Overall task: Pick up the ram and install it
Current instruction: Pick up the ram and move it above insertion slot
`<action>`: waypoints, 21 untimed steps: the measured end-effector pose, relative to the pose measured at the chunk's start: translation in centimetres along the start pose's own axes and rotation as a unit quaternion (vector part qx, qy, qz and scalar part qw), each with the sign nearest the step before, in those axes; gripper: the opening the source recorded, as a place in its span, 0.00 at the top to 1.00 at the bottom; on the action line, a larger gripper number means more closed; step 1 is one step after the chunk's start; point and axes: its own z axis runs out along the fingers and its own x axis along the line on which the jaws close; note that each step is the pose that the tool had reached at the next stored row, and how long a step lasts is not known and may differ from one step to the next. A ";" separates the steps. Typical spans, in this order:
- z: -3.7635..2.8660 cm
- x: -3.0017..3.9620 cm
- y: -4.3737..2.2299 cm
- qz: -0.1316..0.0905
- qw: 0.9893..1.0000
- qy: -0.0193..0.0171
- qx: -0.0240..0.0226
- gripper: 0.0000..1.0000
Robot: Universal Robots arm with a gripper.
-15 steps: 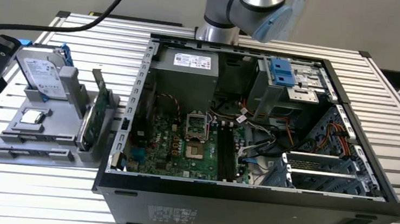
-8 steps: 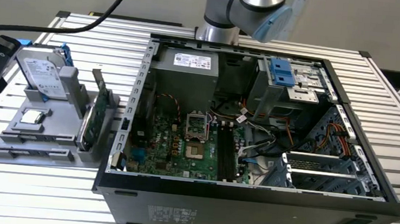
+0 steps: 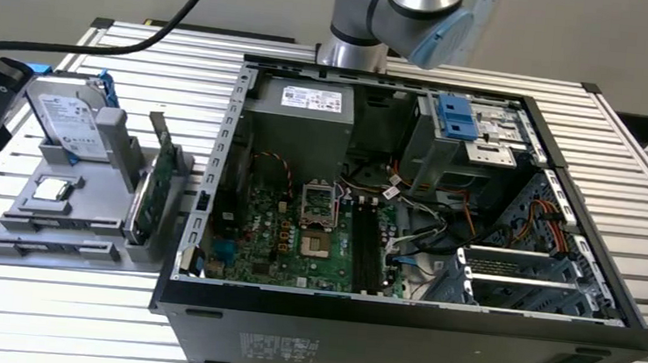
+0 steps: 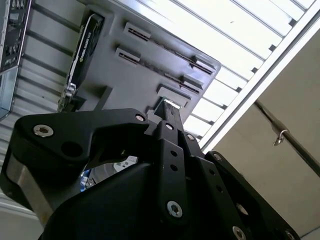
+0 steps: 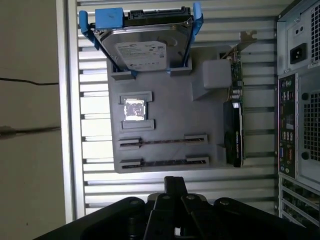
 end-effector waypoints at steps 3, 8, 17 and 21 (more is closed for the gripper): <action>0.15 0.08 -0.01 0.001 1.000 0.000 0.000 1.00; 0.35 0.16 -0.02 0.018 1.000 -0.001 0.000 1.00; 0.62 0.16 -0.03 0.085 0.996 -0.004 -0.001 1.00; 0.71 0.16 -0.04 0.116 0.993 -0.006 -0.001 1.00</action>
